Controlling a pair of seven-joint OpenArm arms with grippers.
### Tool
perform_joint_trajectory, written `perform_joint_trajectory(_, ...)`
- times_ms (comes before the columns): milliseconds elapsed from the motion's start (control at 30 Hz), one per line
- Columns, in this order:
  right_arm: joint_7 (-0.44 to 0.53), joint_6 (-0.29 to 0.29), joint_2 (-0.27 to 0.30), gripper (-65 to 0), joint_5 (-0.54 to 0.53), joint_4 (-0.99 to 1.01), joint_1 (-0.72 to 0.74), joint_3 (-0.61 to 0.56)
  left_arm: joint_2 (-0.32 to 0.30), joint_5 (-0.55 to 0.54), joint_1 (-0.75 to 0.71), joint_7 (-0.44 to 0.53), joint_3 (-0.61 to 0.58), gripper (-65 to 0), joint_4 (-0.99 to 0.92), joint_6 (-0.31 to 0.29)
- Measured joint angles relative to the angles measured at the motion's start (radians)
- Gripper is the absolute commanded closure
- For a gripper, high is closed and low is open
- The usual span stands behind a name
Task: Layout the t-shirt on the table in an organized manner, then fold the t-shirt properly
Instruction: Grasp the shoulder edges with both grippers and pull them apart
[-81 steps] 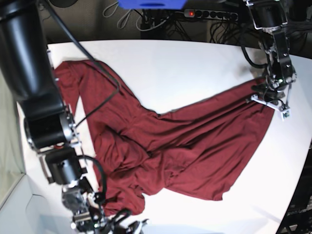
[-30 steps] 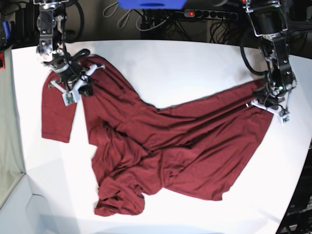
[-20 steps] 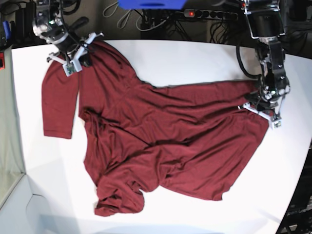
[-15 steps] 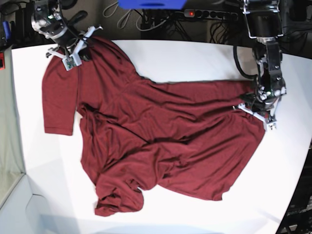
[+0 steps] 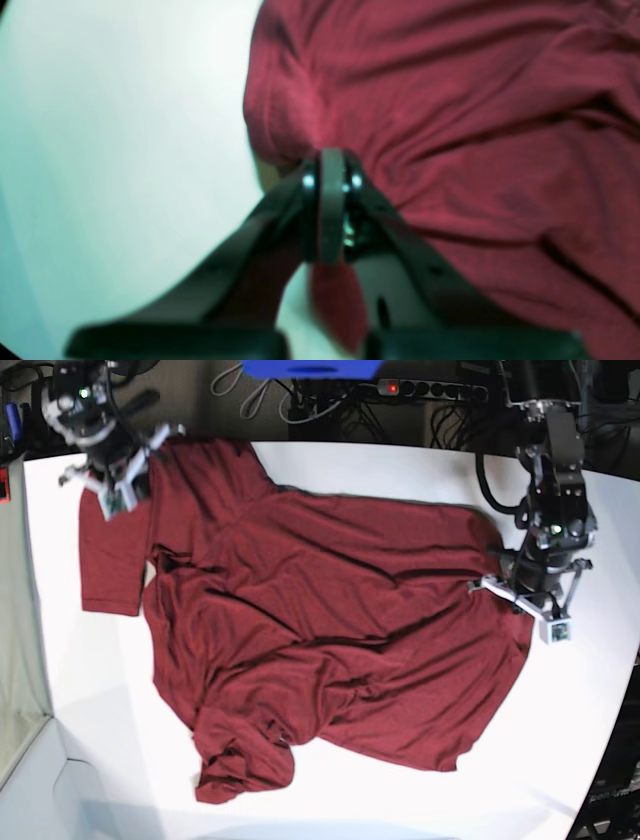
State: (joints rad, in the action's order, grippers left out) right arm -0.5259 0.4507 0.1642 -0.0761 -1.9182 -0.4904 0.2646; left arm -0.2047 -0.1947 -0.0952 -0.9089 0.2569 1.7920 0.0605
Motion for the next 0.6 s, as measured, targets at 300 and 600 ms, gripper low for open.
perform_joint_trajectory(300, 0.005, -0.003, -0.026, 0.0, -0.008, 0.148, 0.297, -0.019, -0.023, 0.008, 0.072, 0.008, 0.002, 0.0, -0.217, 0.003)
perform_joint_trajectory(600, -0.027, -0.003, -0.041, 0.0, 0.005, 0.256, 0.264, -0.018, -0.052, 0.014, -0.045, 0.026, 0.003, 0.0, -0.243, 0.000)
